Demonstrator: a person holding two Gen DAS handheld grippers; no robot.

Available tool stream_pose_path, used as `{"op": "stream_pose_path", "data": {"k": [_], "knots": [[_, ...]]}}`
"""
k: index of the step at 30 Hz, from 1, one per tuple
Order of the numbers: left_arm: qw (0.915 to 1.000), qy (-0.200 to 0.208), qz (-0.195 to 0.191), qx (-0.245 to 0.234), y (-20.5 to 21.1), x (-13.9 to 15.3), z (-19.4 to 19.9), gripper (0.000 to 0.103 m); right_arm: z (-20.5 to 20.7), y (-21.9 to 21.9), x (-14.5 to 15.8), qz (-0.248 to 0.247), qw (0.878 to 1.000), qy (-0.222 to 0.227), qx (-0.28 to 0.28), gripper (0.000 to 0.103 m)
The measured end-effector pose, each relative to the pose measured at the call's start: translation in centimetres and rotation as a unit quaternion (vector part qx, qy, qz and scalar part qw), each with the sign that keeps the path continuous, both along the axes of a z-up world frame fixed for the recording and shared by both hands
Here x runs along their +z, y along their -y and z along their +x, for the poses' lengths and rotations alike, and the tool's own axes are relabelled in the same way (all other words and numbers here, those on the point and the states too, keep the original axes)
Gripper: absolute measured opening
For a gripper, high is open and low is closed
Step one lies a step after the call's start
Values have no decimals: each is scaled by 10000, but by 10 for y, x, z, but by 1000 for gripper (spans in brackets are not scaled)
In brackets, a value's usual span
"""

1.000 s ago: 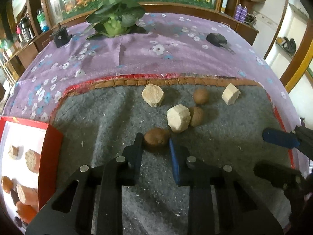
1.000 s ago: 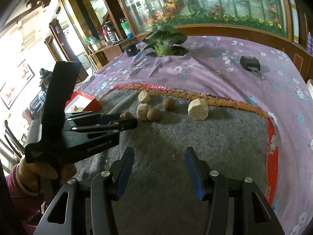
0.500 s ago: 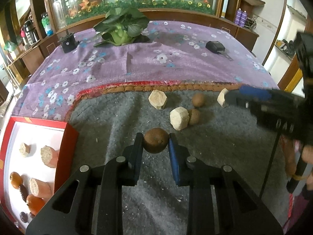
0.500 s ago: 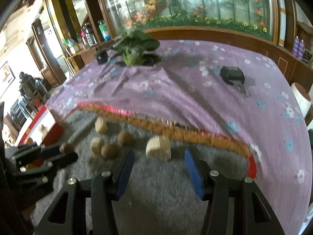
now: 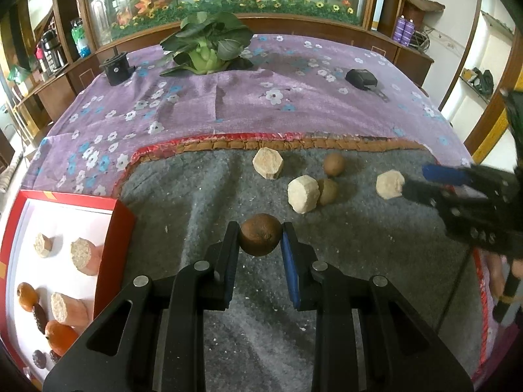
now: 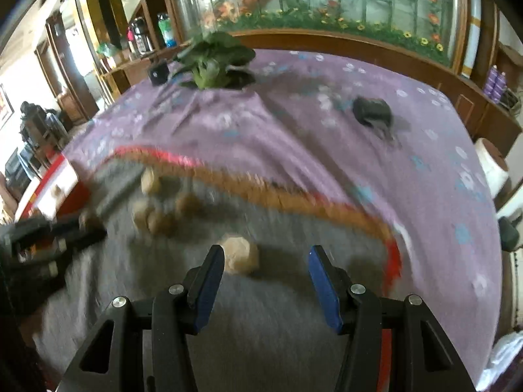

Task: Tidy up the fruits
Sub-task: 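Grasp a cream chunk with the right gripper while the left holds the nut, then carry the nut and cream chunk into the tray and open both grippers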

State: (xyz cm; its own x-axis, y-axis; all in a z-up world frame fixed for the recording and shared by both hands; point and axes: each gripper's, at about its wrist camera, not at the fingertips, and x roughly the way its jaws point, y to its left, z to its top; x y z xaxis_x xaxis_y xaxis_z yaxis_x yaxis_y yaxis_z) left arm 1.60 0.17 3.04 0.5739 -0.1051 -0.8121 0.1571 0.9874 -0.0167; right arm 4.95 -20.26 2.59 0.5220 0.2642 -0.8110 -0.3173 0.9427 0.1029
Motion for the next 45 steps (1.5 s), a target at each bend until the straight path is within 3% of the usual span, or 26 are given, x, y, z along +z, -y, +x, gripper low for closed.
{"op": "stream_pose_path", "data": {"k": [4, 10, 11, 13, 19, 24, 45], "knots": [[10000, -38, -63, 17, 0, 1, -2, 24, -12, 6, 4, 325, 9993, 159, 61, 52], [10000, 15, -61, 28, 1, 5, -8, 24, -2, -27, -6, 148, 9987, 279, 402, 51], [10000, 16, -62, 51, 0, 6, -8, 24, 2, -34, -11, 2, 9985, 253, 493, 37], [9999, 27, -68, 84, -3, 7, -10, 24, 4, -38, -17, -247, 9984, 228, 452, 29], [9995, 29, -219, 212, -21, 13, -17, 24, -17, -28, 3, 111, 9988, 308, 365, 28], [9991, 49, -327, 254, -38, 20, -31, 24, -44, -48, 21, 373, 9966, 420, 607, 28], [9915, 368, -34, 1251, -158, 34, -86, 25, -93, -206, 39, 299, 9778, 480, 2018, 28]]}}
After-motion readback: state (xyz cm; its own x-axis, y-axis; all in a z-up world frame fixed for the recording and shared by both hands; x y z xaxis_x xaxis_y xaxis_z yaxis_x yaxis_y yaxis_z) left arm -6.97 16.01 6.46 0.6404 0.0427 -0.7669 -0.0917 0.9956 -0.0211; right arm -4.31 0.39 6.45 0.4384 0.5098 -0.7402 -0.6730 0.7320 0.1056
